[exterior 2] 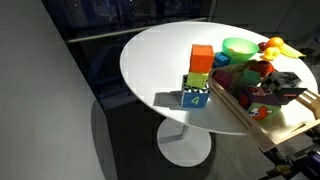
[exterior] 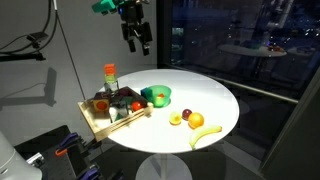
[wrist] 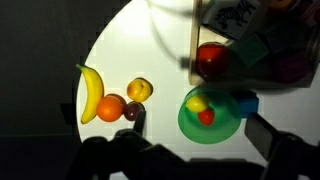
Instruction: Put the yellow fruit in the bowl and move the bowl to the right
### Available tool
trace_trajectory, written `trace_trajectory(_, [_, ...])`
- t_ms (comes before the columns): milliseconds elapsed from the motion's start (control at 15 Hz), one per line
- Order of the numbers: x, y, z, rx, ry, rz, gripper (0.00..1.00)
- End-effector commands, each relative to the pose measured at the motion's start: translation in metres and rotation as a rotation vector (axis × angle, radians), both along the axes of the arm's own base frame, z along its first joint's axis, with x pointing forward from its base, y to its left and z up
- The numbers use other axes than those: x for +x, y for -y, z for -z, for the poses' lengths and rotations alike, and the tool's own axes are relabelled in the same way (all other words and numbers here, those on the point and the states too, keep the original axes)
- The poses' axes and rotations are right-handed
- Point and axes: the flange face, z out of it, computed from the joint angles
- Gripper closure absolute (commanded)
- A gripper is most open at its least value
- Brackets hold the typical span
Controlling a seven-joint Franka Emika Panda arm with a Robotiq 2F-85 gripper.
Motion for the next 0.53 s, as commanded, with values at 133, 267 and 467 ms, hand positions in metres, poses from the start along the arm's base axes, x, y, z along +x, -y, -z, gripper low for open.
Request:
trace_trajectory(133, [0.052, 0.015, 0.025, 0.007, -0.101, 0.127, 0.0])
trace_trajectory(267, [0.064, 0.028, 0.035, -0.001, -0.126, 0.161, 0.0])
trace_trajectory(467, [0.077, 0.053, 0.049, -0.009, -0.153, 0.193, 0.0])
